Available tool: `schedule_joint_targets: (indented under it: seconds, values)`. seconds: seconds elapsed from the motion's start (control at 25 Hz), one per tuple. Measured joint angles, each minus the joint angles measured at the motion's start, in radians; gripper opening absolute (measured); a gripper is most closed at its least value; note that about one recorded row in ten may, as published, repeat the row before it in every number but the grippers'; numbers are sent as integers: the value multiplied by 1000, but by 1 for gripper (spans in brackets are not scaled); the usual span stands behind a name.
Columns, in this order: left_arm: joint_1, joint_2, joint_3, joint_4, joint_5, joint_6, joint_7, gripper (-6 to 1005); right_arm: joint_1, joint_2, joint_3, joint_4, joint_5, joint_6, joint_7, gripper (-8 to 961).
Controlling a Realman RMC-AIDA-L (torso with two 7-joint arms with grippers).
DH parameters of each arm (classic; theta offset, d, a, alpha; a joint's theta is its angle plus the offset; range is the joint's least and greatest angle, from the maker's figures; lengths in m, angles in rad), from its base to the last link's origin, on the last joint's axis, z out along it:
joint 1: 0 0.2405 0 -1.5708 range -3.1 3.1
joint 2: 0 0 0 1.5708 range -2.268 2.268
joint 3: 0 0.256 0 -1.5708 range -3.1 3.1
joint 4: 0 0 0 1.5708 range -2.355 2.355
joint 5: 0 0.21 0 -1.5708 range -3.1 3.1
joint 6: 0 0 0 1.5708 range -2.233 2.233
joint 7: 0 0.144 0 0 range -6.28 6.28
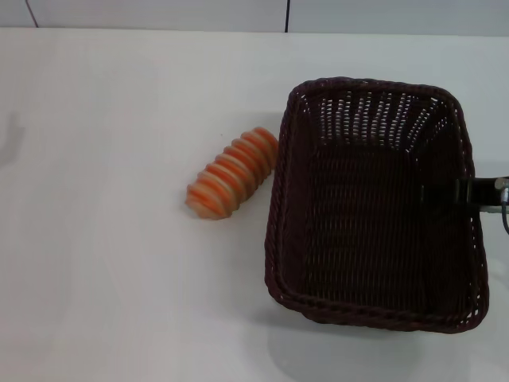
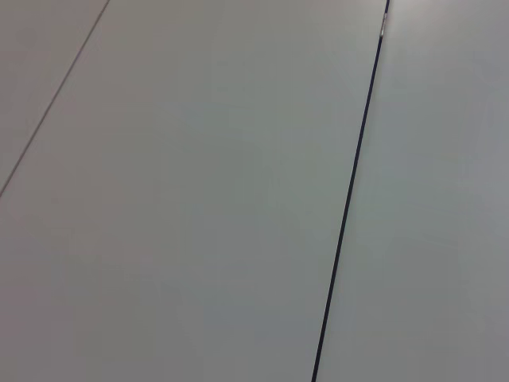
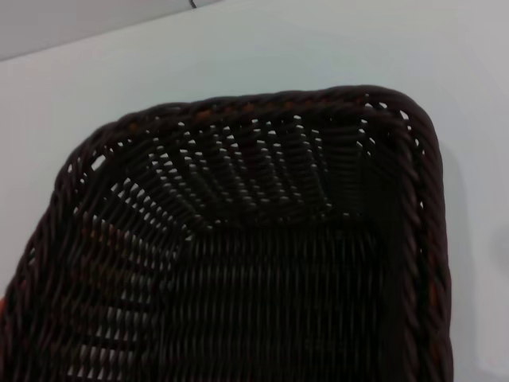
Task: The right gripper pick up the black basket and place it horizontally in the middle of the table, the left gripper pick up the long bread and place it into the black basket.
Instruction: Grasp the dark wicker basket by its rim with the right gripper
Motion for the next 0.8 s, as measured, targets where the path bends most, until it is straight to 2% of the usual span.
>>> schedule_joint_targets:
  seconds: [0.36, 0.8]
  values:
    - [1, -2, -3, 0, 0, 20, 0, 847, -10, 1, -17, 4, -10, -32, -1, 581]
    - [4, -3, -5, -3, 0, 24, 0, 847, -6, -2, -30, 0, -12, -56, -16, 242]
